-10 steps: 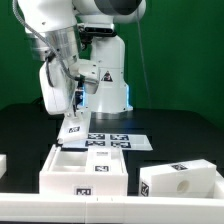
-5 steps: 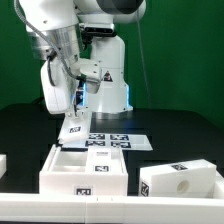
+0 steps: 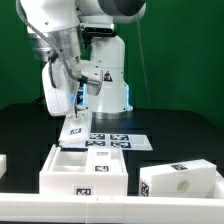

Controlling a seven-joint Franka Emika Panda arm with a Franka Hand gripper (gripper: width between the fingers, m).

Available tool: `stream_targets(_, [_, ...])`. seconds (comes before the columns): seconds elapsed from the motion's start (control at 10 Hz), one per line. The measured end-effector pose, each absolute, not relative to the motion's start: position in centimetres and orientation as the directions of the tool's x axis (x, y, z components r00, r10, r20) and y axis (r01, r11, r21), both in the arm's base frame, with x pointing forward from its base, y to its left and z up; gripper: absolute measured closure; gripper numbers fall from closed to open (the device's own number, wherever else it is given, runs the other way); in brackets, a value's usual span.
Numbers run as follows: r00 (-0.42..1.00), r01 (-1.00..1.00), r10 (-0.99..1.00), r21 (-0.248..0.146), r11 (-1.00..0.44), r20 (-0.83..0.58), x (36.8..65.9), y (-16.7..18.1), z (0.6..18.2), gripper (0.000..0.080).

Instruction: Assemble cabinet

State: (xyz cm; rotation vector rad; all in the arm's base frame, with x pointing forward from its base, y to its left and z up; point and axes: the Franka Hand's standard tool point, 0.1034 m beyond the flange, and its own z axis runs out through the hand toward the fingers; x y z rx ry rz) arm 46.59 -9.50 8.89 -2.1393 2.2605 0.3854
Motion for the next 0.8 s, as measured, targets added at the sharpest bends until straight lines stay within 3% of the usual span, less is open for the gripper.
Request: stream_targets(0.8, [-0.063, -0.983, -0.985, 0.181, 0.033, -0.161, 46.44, -9.69, 8.36, 0.0735])
